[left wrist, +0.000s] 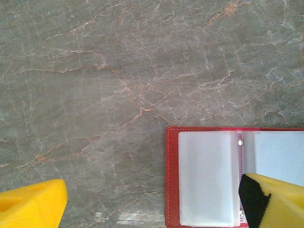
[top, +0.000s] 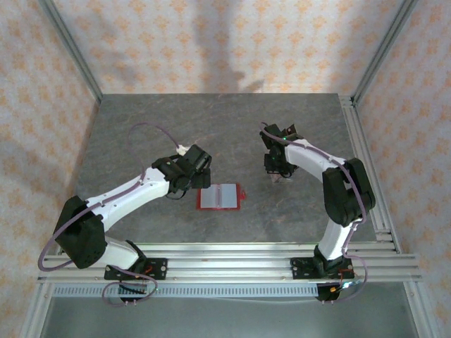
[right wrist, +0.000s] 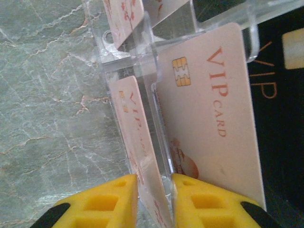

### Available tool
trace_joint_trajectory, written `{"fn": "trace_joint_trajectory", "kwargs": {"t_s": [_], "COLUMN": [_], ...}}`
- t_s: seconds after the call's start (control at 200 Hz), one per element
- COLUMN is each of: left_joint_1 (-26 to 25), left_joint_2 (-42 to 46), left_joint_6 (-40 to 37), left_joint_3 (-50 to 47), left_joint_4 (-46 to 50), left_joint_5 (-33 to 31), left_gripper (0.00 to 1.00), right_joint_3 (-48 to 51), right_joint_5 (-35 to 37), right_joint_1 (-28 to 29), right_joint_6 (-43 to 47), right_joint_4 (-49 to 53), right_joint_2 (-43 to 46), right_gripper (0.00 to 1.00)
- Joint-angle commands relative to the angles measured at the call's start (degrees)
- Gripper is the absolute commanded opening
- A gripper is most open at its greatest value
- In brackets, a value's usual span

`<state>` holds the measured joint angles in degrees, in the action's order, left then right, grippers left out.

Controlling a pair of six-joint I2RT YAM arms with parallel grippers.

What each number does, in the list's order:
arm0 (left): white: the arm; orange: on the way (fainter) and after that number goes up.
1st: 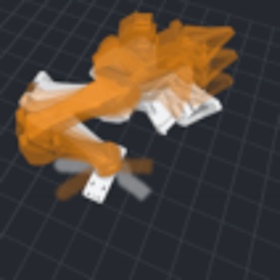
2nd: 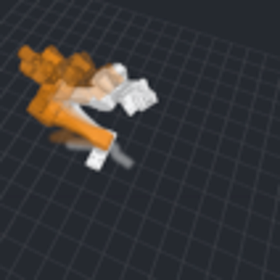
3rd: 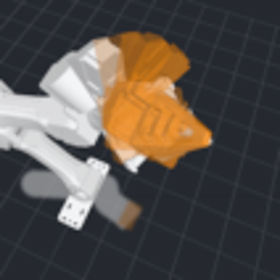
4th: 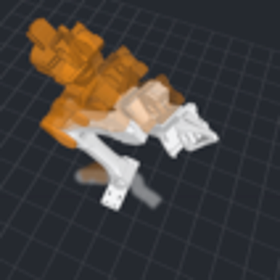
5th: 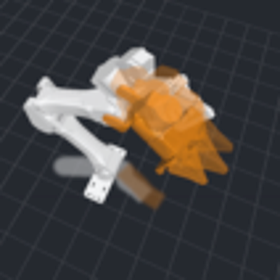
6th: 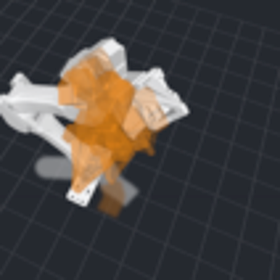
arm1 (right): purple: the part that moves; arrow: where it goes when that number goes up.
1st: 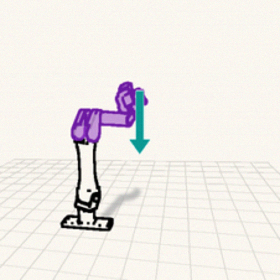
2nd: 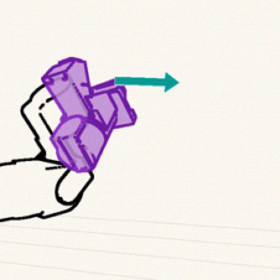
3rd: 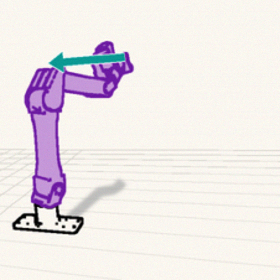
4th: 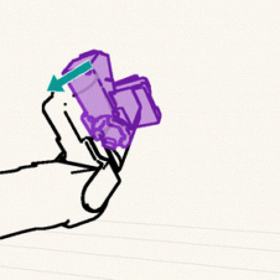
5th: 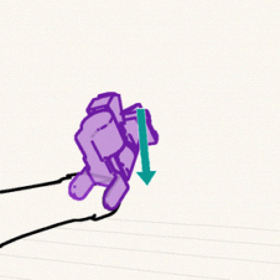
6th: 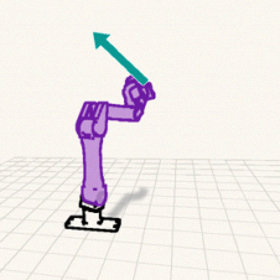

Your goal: Put the credit cards into the card holder

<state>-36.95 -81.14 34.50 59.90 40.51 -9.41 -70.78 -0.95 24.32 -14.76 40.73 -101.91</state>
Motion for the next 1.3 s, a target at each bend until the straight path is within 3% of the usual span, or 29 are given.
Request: {"fn": "trace_joint_trajectory", "kwargs": {"t_s": [0.0,0.51,0.981,1.291], "left_joint_1": [0.6,0.6,0.5,0.6], "left_joint_2": [-0.3,-0.8,-1.2,-1.0], "left_joint_6": [0.6,0.5,0.4,0.4], "left_joint_3": [-1.0,-0.7,-0.9,-1.2], "left_joint_4": [-0.3,-0.3,-0.7,-0.7], "left_joint_5": [-0.5,-0.3,0.3,0.2], "left_gripper": [0.95,0.95,0.95,0.95], "right_joint_3": [-1.7,-4.1,-4.5,-3.8], "right_joint_5": [-0.9,-0.3,-1.2,-2.3], "right_joint_1": [0.0,0.0,0.1,0.0], "right_joint_6": [1.0,2.1,3.3,4.1], "right_joint_4": [1.9,2.6,3.2,3.1], "right_joint_2": [0.7,-0.5,-1.1,-2.0], "right_gripper": [0.25,0.24,0.14,0.12]}}
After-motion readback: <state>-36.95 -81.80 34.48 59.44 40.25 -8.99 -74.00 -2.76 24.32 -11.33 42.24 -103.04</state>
